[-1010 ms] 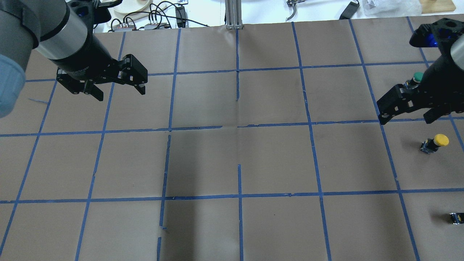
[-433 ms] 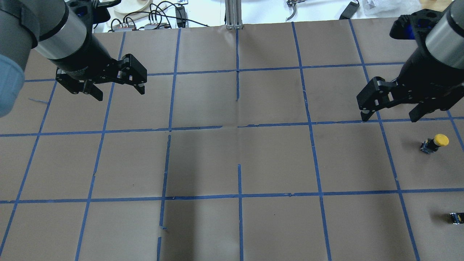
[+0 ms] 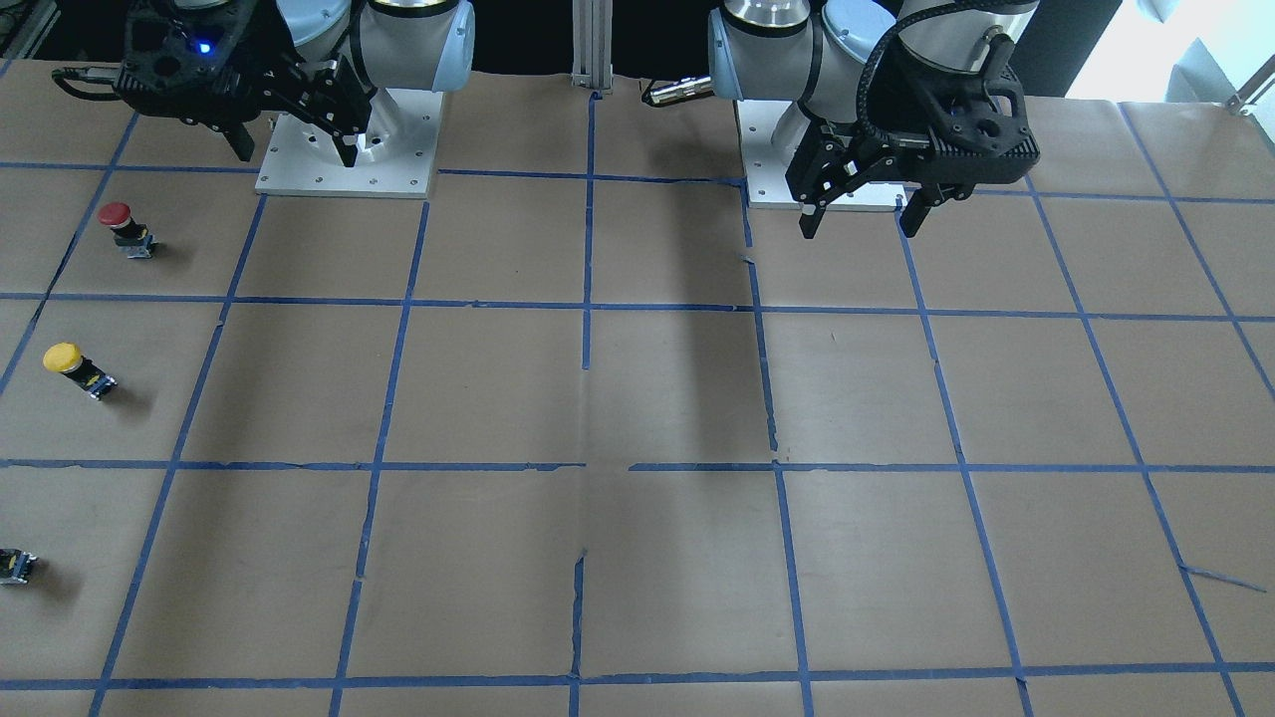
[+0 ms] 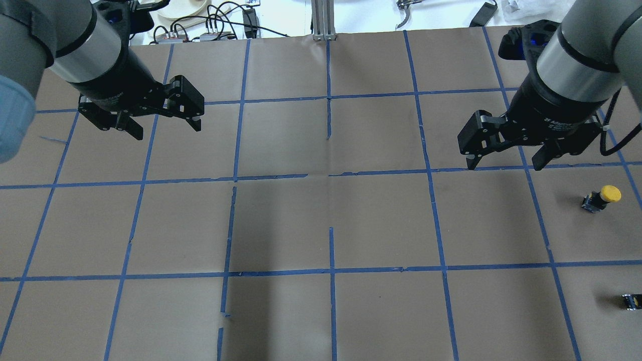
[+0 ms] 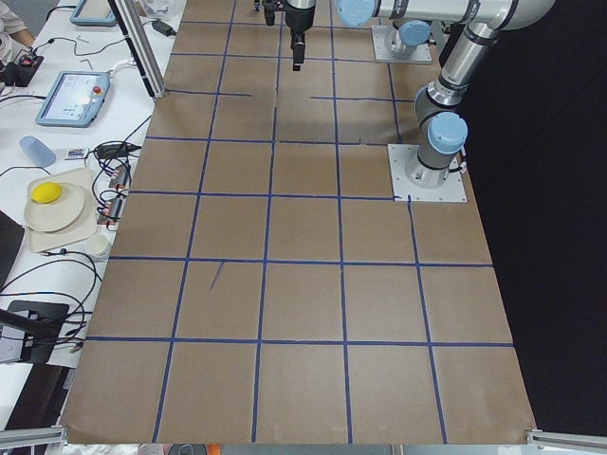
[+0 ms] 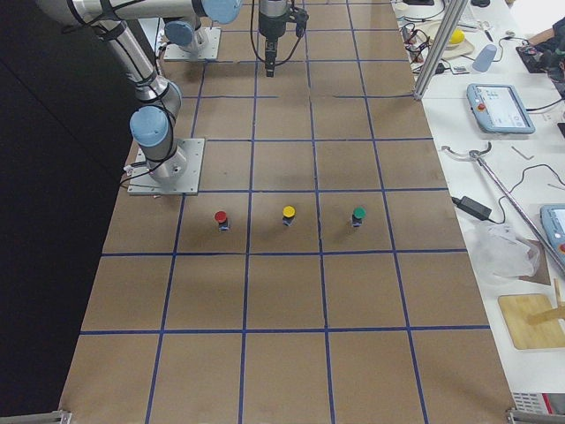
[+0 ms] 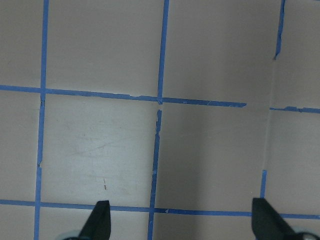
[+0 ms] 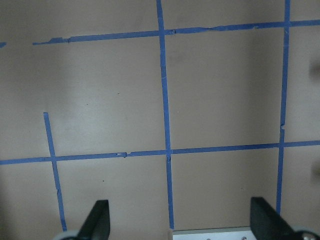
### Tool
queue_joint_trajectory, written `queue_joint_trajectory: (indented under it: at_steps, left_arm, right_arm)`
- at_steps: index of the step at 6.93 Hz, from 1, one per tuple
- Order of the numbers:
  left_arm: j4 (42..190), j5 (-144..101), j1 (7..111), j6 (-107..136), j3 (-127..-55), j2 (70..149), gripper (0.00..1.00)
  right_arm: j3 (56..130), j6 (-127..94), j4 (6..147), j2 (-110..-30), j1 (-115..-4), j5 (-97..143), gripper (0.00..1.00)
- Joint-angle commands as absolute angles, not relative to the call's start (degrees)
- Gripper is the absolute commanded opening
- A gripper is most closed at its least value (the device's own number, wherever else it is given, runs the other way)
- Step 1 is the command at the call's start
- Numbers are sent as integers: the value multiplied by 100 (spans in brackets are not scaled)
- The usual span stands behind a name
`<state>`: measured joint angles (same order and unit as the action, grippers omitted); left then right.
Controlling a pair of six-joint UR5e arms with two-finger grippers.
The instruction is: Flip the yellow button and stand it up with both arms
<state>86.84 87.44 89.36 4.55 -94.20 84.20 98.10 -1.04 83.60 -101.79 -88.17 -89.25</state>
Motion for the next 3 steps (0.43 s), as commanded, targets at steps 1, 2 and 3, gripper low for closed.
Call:
queue_joint_trajectory:
  at_steps: [1, 2, 3]
  left_arm:
    - [8675, 8745, 8930, 448, -9422, 8420, 100]
    - [8684, 8745, 8930, 448, -9422, 8420, 100]
    - [8684, 8745, 8930, 448, -9422, 8420, 100]
  right_arm:
    - [9870, -70, 8516, -10160, -8851, -8930, 100]
    - [9853, -70, 8517, -10169, -8851, -8964, 100]
    - [9853, -70, 8517, -10169, -8851, -8974, 100]
